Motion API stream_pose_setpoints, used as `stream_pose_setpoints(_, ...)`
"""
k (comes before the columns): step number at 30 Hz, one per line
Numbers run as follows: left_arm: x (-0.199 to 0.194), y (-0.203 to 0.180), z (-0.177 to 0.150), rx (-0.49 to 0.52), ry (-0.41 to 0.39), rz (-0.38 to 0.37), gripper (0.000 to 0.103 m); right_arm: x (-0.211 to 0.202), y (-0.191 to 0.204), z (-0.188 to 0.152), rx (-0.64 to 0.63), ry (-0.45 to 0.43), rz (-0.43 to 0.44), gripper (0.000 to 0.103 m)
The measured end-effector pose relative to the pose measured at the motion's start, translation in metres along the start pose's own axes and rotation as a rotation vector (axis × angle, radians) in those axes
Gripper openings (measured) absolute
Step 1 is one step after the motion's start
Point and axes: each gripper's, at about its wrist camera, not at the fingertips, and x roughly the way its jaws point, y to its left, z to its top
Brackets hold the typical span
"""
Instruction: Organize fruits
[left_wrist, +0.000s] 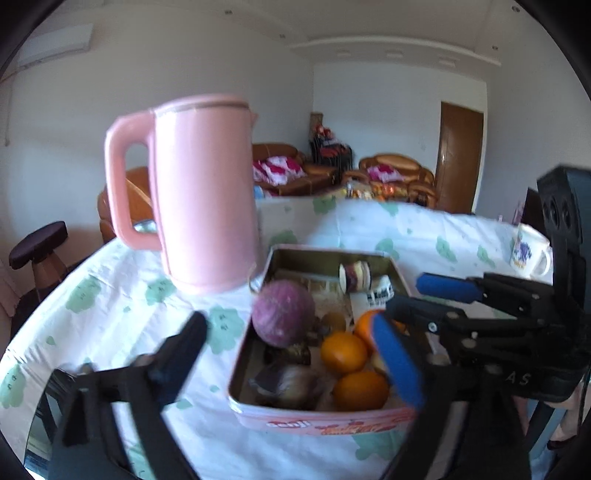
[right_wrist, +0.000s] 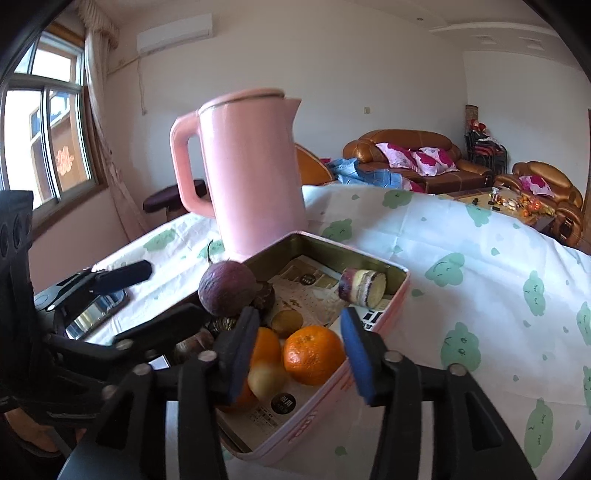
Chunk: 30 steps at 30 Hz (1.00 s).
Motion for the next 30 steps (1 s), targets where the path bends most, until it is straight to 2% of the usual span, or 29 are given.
stream_pose_setpoints(3, -0.009, -0.002, 0.005, -0.003, -0.044, -0.011, 0.103, -0.012, 0.0, 0.0, -0.007, -0.031, -0.025, 0.058)
stream_pose_setpoints(9, -0.007, -0.015, 0.007, 0.026, -0.038, -0.009, 0.103, -0.03, -0.007, -0.001, -0.017, -0.069, -0.117, 0.059)
stream_pose_setpoints(14, -0.005, -0.02, 0.008, 0.027, -0.036, -0.005, 0.103, -0.043, -0.012, -0.003, -0.047, -0.111, -0.229, 0.06)
stream_pose_setpoints(16, -0.003, -0.023, 0.009, 0.027, -0.042, 0.002, 0.103, -0.049, -0.014, -0.005, -0.06, -0.135, -0.283, 0.065)
stream_pose_setpoints(30, 0.014, -0.036, 0.005, 0.032, -0.031, -0.002, 0.103, -0.05, -0.036, -0.014, 0.004, -0.15, -0.322, 0.069)
